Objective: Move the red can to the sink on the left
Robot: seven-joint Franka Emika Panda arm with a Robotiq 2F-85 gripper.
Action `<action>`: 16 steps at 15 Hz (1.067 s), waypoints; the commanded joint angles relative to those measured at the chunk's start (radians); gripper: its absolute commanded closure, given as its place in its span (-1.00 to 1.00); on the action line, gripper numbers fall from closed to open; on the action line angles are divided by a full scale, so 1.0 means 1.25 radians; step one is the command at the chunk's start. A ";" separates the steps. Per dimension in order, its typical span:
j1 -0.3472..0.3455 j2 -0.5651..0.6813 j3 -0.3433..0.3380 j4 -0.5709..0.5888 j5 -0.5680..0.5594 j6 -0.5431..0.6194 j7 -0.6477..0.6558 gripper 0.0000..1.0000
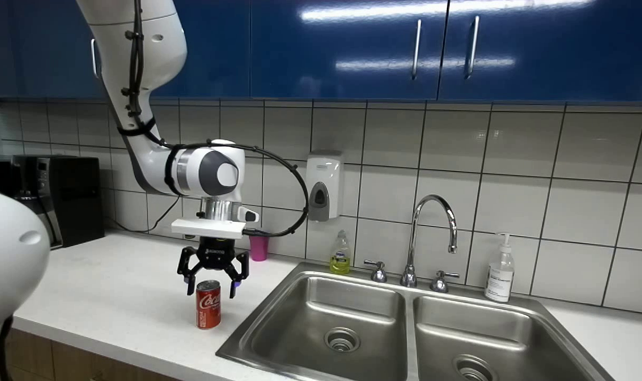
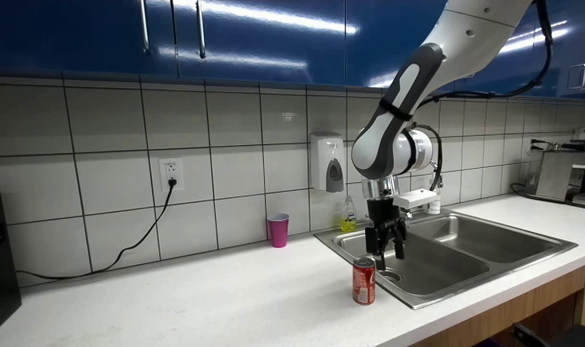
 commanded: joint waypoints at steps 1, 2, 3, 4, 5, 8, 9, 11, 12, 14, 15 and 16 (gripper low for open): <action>-0.015 0.023 0.028 0.026 0.030 -0.023 -0.063 -1.00; -0.016 0.026 0.033 0.027 0.039 -0.020 -0.079 -1.00; -0.016 0.031 0.037 0.029 0.046 -0.019 -0.090 -1.00; -0.016 0.035 0.042 0.032 0.054 -0.019 -0.102 -1.00; -0.017 0.039 0.046 0.034 0.061 -0.015 -0.113 -1.00; -0.022 0.047 0.052 0.038 0.084 -0.001 -0.148 -1.00; -0.024 0.052 0.053 0.042 0.090 0.000 -0.158 -1.00; -0.027 0.064 0.055 0.051 0.105 0.001 -0.181 -1.00; -0.028 0.070 0.056 0.056 0.109 0.001 -0.188 -1.00; -0.028 0.077 0.056 0.060 0.103 0.018 -0.191 -1.00; -0.028 0.079 0.058 0.063 0.102 0.022 -0.195 -1.00; -0.029 0.083 0.060 0.067 0.103 0.026 -0.199 -1.00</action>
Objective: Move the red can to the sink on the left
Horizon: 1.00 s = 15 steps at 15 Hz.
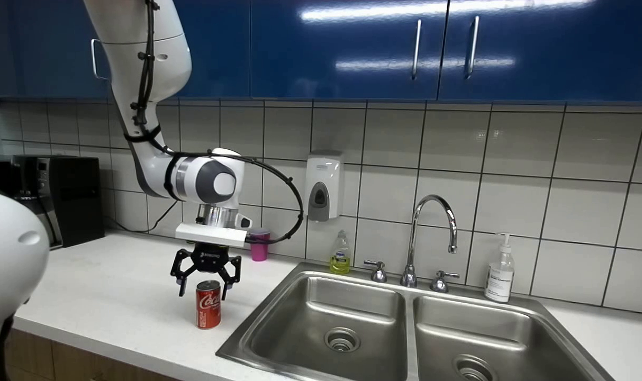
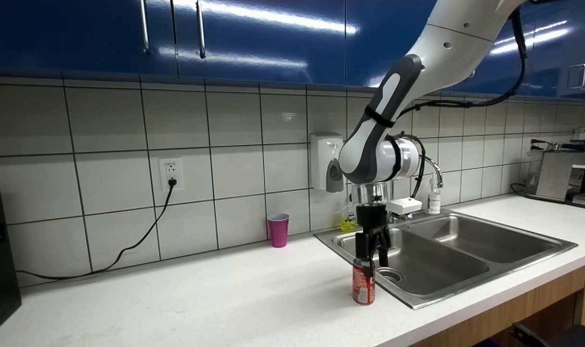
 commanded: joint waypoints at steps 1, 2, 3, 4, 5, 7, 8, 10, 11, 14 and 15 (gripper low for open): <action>-0.025 0.019 0.024 0.023 0.011 0.017 -0.037 -1.00; -0.025 0.023 0.025 0.027 0.009 0.019 -0.037 -1.00; -0.024 0.026 0.025 0.032 0.004 0.016 -0.033 -1.00; -0.024 0.030 0.026 0.036 0.005 0.015 -0.033 -1.00; -0.025 0.033 0.028 0.039 0.007 0.014 -0.033 -1.00; -0.025 0.041 0.032 0.045 0.009 0.016 -0.036 -1.00; -0.025 0.046 0.036 0.048 0.011 0.018 -0.038 -1.00; -0.024 0.051 0.040 0.054 0.007 0.020 -0.033 -1.00; -0.025 0.054 0.042 0.056 0.007 0.020 -0.033 -1.00; -0.026 0.060 0.046 0.061 0.004 0.023 -0.031 -1.00; -0.027 0.061 0.046 0.062 0.005 0.024 -0.030 -1.00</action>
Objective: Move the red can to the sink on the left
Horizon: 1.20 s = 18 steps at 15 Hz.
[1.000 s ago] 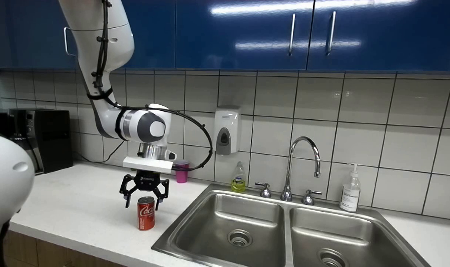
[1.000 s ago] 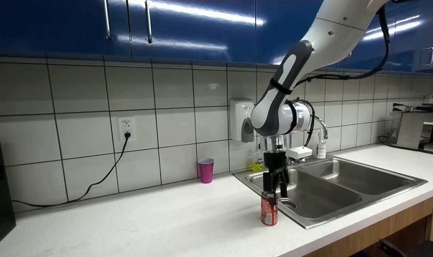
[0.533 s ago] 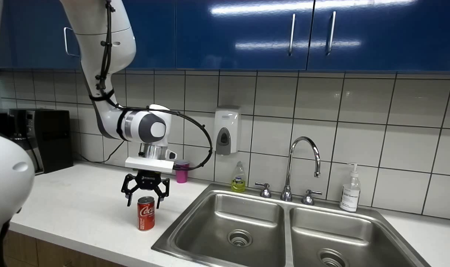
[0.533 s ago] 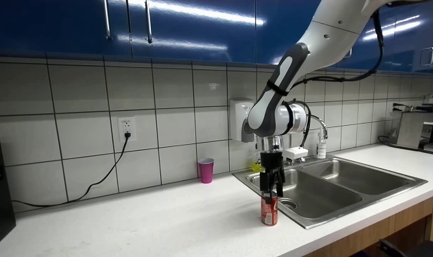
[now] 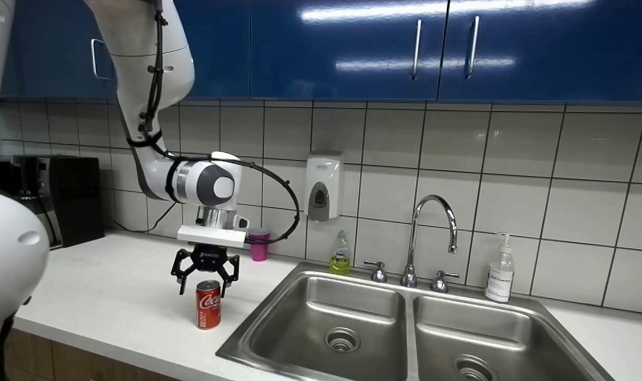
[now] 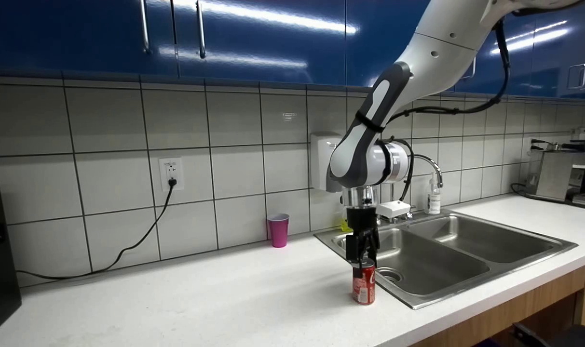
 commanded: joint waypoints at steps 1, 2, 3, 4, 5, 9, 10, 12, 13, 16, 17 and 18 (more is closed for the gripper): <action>-0.027 0.012 0.022 0.015 0.006 0.010 -0.019 -1.00; -0.027 0.014 0.023 0.017 0.005 0.010 -0.019 -1.00; -0.028 0.016 0.023 0.018 0.005 0.012 -0.019 -1.00; -0.028 0.019 0.023 0.019 0.005 0.012 -0.020 -1.00; -0.028 0.019 0.023 0.020 0.005 0.013 -0.020 -1.00; -0.030 0.023 0.023 0.024 0.005 0.012 -0.018 -0.46; -0.030 0.025 0.022 0.025 0.004 0.013 -0.018 -0.46; -0.033 0.027 0.024 0.027 0.010 0.014 -0.021 -0.17; -0.035 0.029 0.024 0.028 0.011 0.014 -0.020 -0.02; -0.039 0.031 0.025 0.032 0.013 0.016 -0.019 0.20; -0.040 0.032 0.025 0.033 0.013 0.016 -0.019 0.20; -0.041 0.031 0.024 0.033 0.011 0.016 -0.016 0.20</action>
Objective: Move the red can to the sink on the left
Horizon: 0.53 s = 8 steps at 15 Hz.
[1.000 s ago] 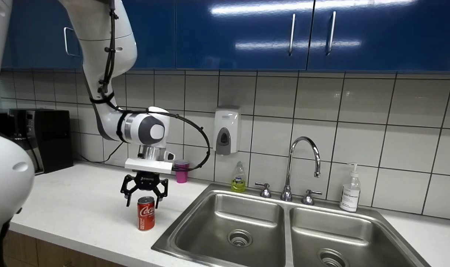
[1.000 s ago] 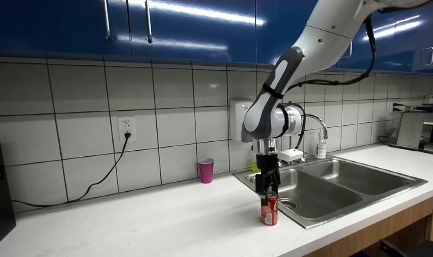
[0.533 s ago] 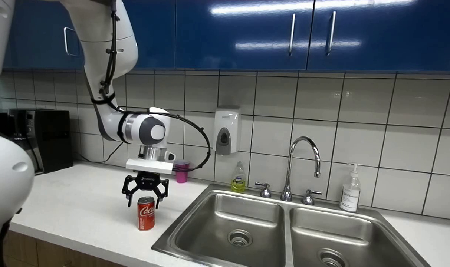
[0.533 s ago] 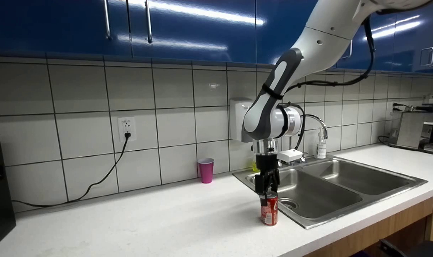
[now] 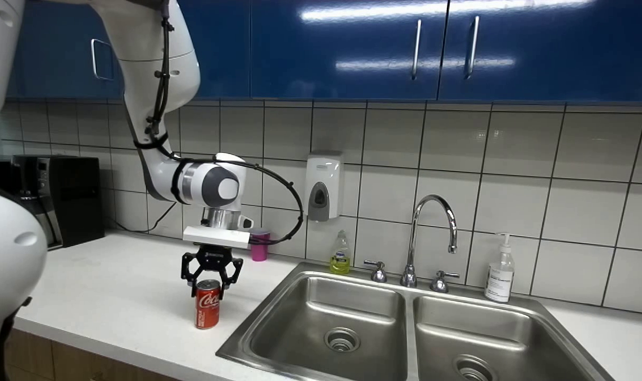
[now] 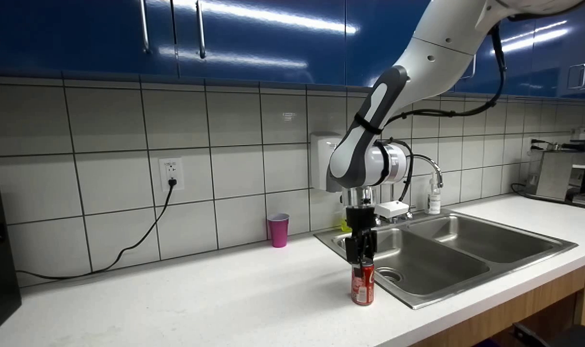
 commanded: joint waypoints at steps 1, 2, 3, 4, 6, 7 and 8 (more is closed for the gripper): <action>-0.027 0.007 0.021 0.009 0.007 0.007 -0.010 0.20; -0.027 0.001 0.020 0.009 0.004 0.004 -0.006 0.20; -0.025 -0.008 0.019 0.009 0.000 -0.003 0.001 0.20; -0.023 -0.016 0.017 0.009 -0.006 -0.008 0.008 0.20; -0.021 -0.032 0.017 0.008 -0.010 -0.013 0.017 0.20; -0.019 -0.039 0.016 0.010 -0.012 -0.015 0.020 0.20; -0.018 -0.047 0.016 0.010 -0.013 -0.016 0.022 0.20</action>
